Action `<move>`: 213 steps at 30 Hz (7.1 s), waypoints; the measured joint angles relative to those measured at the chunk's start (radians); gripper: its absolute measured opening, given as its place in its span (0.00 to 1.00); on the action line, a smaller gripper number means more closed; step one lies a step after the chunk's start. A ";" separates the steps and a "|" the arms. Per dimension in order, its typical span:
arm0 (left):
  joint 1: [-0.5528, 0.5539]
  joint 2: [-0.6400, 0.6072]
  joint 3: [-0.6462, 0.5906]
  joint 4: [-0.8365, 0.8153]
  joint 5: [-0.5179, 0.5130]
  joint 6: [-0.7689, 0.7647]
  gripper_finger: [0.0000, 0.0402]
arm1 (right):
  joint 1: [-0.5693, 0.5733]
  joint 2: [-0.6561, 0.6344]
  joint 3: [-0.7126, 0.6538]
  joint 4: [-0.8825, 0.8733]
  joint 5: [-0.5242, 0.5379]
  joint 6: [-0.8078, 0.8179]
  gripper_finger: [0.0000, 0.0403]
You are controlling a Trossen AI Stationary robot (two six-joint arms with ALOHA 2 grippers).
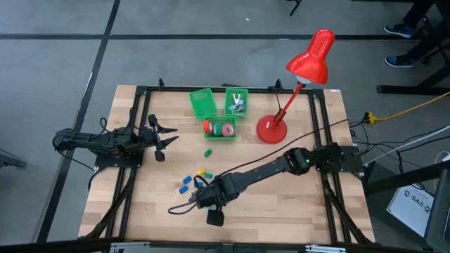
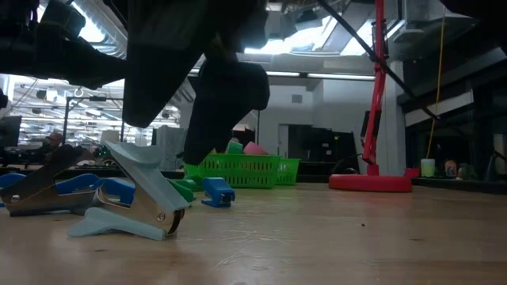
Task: Pick and place Stapler, Stapler remover, tape
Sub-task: Put the blue staple remover into the right green bin
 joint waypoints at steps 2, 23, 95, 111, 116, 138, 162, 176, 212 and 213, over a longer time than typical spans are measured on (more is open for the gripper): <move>0.000 0.000 0.000 0.000 0.000 0.000 0.32 | -0.004 0.000 0.000 0.000 0.000 0.001 0.82; 0.000 0.000 0.000 0.000 0.000 0.000 0.32 | -0.007 0.008 0.001 -0.034 0.037 0.078 0.77; 0.000 0.000 0.000 -0.002 0.000 0.000 0.32 | -0.091 0.087 0.004 0.099 0.045 0.474 0.87; 0.000 0.000 0.000 -0.002 0.000 0.000 0.32 | -0.093 0.089 0.000 0.066 0.061 0.413 0.39; 0.000 0.000 0.000 -0.002 0.000 0.000 0.32 | -0.101 0.090 0.008 0.071 0.061 0.281 0.28; 0.000 0.000 0.000 -0.003 0.000 0.000 0.32 | -0.124 0.087 0.012 0.059 0.030 0.134 0.33; 0.000 0.000 0.000 -0.003 0.000 0.000 0.32 | -0.126 0.085 0.013 0.062 0.017 0.172 0.25; 0.000 0.000 0.000 -0.003 0.000 0.000 0.32 | -0.125 0.084 0.013 0.066 0.087 0.153 0.25; 0.000 0.000 0.000 -0.003 0.000 0.000 0.32 | -0.127 0.039 0.026 0.179 0.083 0.153 0.25; 0.000 0.000 0.000 -0.003 0.000 0.000 0.32 | -0.130 0.021 0.022 0.179 0.082 0.142 0.26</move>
